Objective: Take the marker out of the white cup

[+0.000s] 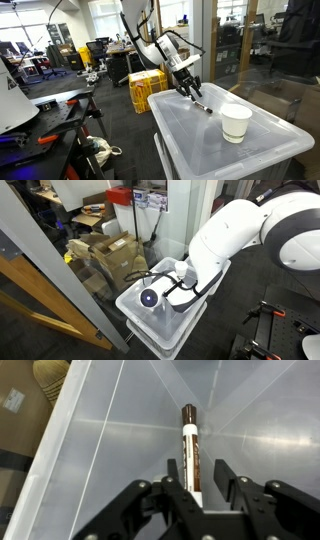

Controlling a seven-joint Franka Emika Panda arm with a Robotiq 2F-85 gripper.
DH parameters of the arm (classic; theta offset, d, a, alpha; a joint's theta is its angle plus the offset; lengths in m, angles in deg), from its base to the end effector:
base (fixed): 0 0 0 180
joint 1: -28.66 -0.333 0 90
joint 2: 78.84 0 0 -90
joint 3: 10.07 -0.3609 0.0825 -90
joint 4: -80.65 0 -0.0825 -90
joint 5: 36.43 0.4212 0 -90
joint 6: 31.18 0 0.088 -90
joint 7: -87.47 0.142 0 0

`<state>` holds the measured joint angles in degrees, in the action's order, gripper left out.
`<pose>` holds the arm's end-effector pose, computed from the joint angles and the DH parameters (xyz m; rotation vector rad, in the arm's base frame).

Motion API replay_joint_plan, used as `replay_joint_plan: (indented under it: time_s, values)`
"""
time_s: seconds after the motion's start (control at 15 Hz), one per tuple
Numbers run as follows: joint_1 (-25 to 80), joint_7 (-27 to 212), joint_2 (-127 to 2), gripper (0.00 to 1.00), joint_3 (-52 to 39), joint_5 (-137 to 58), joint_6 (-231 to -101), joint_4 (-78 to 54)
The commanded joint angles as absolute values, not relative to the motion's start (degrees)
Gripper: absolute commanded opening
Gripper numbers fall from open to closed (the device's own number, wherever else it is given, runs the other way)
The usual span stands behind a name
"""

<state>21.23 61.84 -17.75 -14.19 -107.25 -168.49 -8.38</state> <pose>0.7018 0.1098 -0.0366 1.6982 1.8409 -0.3173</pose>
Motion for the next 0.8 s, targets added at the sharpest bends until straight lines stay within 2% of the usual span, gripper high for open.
replay_joint_plan:
  time_s: [0.0,0.2,0.27,0.73]
  values:
    - [20.81,60.77,-16.85,0.76,-14.22,-106.31,-167.74,-6.30]
    - [20.74,62.08,-18.45,0.97,-13.99,-106.65,-168.06,-7.90]
    - [20.71,62.81,-19.09,1.00,-13.86,-106.78,-168.13,-8.55]
    - [21.00,67.73,-25.21,1.00,-13.28,-107.74,-169.08,-14.42]
